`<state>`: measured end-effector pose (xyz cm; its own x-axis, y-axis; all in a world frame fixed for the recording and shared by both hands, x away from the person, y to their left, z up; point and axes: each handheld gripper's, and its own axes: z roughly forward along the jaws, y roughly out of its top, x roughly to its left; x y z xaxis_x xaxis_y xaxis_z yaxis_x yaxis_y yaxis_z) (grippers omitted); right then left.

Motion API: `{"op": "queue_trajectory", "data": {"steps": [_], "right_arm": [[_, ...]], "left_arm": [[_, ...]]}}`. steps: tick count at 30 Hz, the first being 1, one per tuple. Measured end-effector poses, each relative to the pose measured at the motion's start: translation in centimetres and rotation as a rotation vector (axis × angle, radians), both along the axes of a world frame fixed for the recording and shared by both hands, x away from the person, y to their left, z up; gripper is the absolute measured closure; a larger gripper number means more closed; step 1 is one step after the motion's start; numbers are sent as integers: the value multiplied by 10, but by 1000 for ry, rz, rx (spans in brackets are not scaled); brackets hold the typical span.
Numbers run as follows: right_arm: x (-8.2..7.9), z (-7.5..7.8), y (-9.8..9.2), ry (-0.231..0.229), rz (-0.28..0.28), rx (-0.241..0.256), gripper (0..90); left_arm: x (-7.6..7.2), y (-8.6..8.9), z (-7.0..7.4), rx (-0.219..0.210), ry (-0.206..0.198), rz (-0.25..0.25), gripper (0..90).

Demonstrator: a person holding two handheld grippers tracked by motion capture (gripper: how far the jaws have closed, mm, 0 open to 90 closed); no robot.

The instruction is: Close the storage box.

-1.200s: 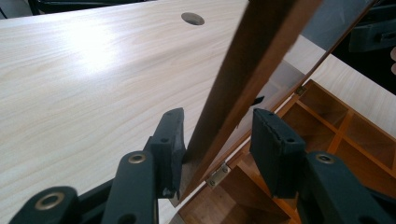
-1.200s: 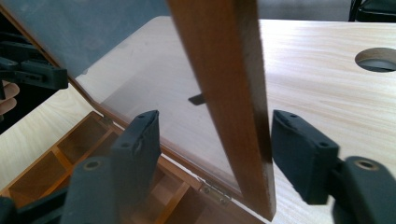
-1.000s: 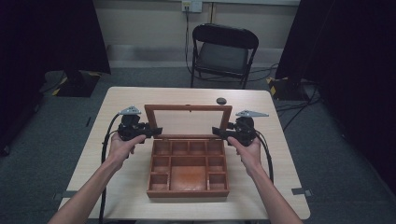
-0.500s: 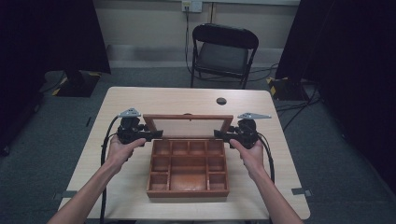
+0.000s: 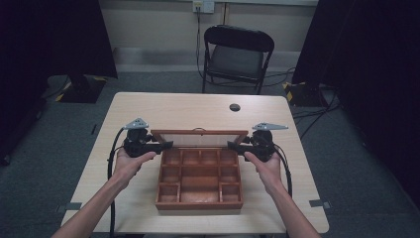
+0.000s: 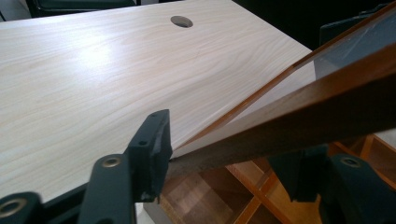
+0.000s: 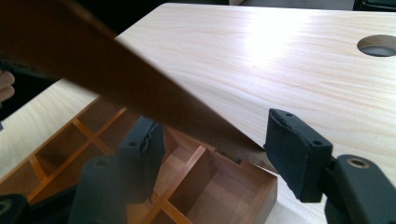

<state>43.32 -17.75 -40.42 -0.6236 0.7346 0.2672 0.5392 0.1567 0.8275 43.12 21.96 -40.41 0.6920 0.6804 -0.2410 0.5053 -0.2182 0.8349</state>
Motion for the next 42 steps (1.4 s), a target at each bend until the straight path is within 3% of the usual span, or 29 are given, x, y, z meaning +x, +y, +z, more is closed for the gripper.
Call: {"op": "queue_trajectory", "data": {"steps": [4, 6, 14, 24, 30, 36, 42], "right_arm": [[-3, 1, 1, -1, -3, -16, 343], [-3, 1, -1, 28, -7, 26, 297], [-9, 3, -1, 18, -10, 21, 294], [-24, 4, 0, 19, -18, 18, 310], [-30, 1, 2, 21, -30, 29, 269], [-33, -2, 2, 56, -34, 38, 255], [-33, -5, -1, 73, -16, -20, 229]], "left_arm": [[0, 2, 0, 1, 6, -15, 428], [-1, 2, 0, 6, 7, -19, 427], [-5, 0, 0, 13, 6, -1, 417], [-11, -1, 0, 55, 14, -24, 382], [-16, -2, -1, 30, 10, -30, 326], [-18, -1, -3, 34, 6, -28, 301], [-17, 2, -3, 24, 5, -22, 308]]}}
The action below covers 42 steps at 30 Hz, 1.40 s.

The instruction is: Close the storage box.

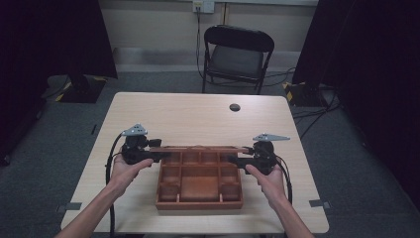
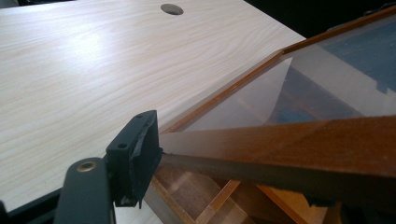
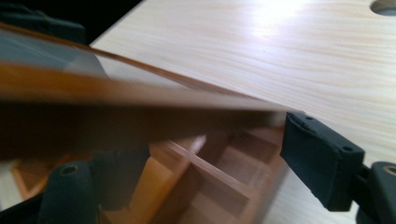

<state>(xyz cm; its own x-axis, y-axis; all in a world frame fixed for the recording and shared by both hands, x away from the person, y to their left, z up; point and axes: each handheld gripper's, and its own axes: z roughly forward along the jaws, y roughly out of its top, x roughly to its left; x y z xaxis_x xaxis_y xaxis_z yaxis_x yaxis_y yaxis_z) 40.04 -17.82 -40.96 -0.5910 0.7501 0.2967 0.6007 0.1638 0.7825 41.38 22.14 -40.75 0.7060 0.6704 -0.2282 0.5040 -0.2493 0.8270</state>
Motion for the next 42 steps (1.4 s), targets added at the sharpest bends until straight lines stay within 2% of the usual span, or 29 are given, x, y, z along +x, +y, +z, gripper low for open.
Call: {"op": "queue_trajectory", "data": {"steps": [3, 5, 7, 11, 16, 18, 24, 27, 31, 32, 33, 34, 37, 38, 42], "right_arm": [[1, -1, -4, 4, -4, -17, 232], [1, 1, -11, -13, -31, -32, 274], [1, 2, -16, -4, -32, -17, 276], [2, 2, -26, 13, -41, -28, 324], [3, 0, -37, 9, -64, -94, 356], [5, 0, -41, 20, -77, -59, 364], [6, 7, -45, 3, -95, -48, 378], [6, 14, -45, -1, -93, -25, 381], [12, 28, -39, 5, -58, 7, 362], [13, 35, -37, -19, -64, -11, 348], [14, 39, -36, -25, -59, -1, 323], [14, 46, -35, -27, -44, 34, 323], [13, 63, -29, -70, -15, 54, 324], [13, 70, -26, -87, 3, 69, 339], [11, 86, -12, -94, 95, 100, 352]], "left_arm": [[0, 3, -1, -25, 12, 10, 322], [0, 6, -1, -35, 14, 21, 324], [-1, 7, -1, -25, 14, 23, 324], [-1, 7, -1, -27, 7, 28, 326], [-2, 7, 0, -28, 6, 28, 331], [-3, 7, 1, -41, 6, 27, 331], [-11, 11, 5, -42, 2, 19, 331], [-14, 12, 5, -48, 0, 20, 332], [-16, 12, 3, -42, 5, 20, 325], [-16, 12, 3, -36, 7, 25, 323], [-16, 11, 3, -40, 4, 27, 324], [-16, 11, 3, -35, 1, 27, 325], [-17, 10, 2, -31, 3, 23, 323], [-17, 10, 1, -28, 5, 23, 317], [-19, 10, 1, -19, 2, 21, 316]]}}
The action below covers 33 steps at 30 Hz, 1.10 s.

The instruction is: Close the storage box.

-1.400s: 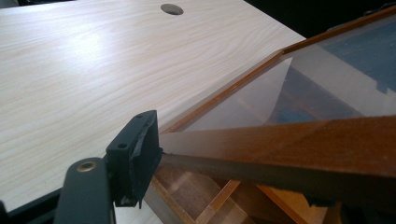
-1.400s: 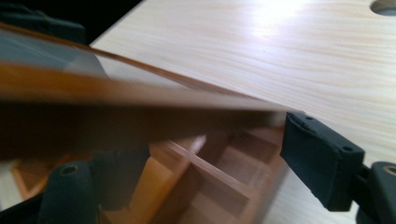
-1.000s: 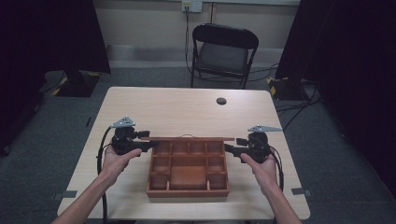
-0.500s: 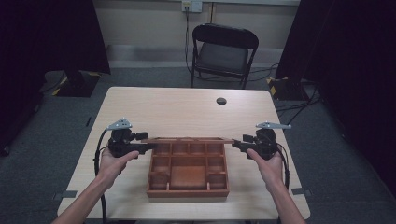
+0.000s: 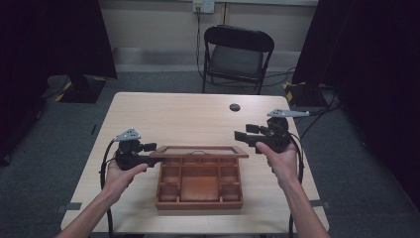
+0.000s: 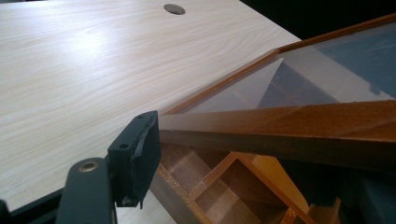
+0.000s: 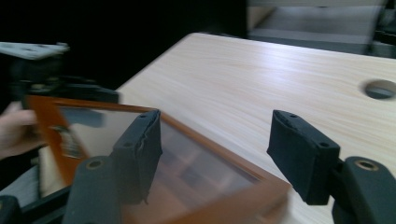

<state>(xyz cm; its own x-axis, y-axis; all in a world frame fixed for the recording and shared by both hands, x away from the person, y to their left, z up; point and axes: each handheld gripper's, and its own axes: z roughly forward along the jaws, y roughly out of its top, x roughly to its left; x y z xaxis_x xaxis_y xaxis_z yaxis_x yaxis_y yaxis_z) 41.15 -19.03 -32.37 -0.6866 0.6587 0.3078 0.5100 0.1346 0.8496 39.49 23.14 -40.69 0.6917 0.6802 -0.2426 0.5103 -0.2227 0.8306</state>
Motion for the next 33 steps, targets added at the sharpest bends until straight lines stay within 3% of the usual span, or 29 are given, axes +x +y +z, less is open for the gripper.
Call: {"op": "queue_trajectory", "data": {"steps": [6, 11, 13, 15, 18, 19, 20, 33], "right_arm": [[-6, 19, 34, -9, 114, 12, 369], [-12, 30, 65, -7, 245, 15, 423], [-13, 31, 70, -9, 254, 2, 448], [-15, 33, 82, 6, 318, 7, 555], [-16, 30, 90, 34, 388, 3, 602], [-16, 30, 90, 34, 388, 3, 602], [-18, 27, 92, 51, 426, -8, 649], [-11, 2, 93, 144, 454, -101, 772]], "left_arm": [[-2, -2, -1, 7, -11, -4, 316], [-1, -3, -2, 2, -4, -2, 278], [-1, -4, -3, 10, -3, 0, 256], [-2, -4, -5, 28, -1, 13, 220], [-3, -5, -5, 31, -9, 17, 215], [-3, -5, -5, 31, -9, 17, 217], [-4, -5, -6, 24, -7, 13, 221], [-6, -5, -7, 22, -8, 16, 231]]}}
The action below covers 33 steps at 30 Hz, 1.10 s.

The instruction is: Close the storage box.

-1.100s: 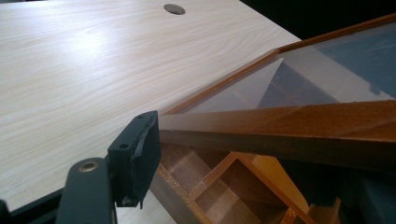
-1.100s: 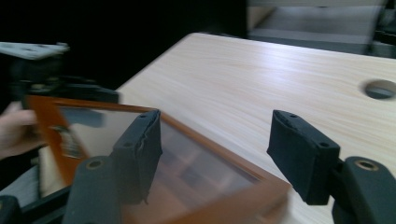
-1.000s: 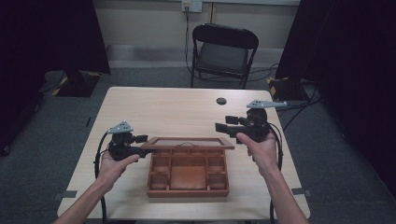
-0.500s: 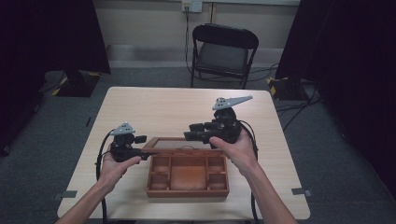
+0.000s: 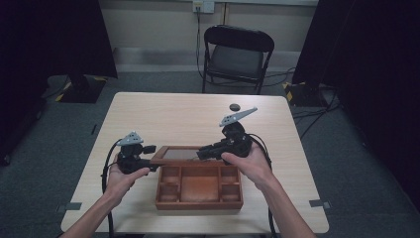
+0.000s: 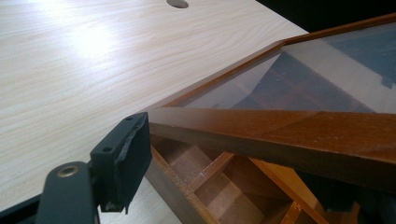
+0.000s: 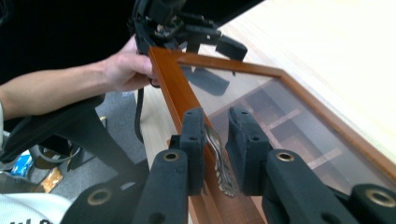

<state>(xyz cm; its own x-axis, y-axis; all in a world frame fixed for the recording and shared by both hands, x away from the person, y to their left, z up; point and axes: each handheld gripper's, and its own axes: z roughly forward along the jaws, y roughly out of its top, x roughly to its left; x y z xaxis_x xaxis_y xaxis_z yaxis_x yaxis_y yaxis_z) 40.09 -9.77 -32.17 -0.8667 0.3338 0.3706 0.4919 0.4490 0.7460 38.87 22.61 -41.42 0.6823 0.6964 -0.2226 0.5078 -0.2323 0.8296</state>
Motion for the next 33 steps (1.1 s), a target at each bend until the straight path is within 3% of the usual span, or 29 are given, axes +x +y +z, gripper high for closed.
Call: {"op": "queue_trajectory", "data": {"steps": [8, 20, 21, 30, 31, 33], "right_arm": [[2, -7, 4, 52, 23, -15, 811], [2, -9, 7, 55, 31, -22, 821], [2, -9, 7, 55, 31, -22, 821], [1, -8, 7, 50, 34, -37, 821], [1, -8, 6, 49, 35, -37, 821], [1, -8, 5, 50, 36, -36, 821]], "left_arm": [[-1, 0, -2, 17, 1, -12, 233], [5, 8, -6, 20, 20, -13, 219], [5, 9, -7, 0, 29, -6, 219], [11, 22, -13, 38, 47, 15, 225], [14, 28, -15, 21, 67, 40, 225], [17, 34, -16, 28, 62, 58, 225]]}}
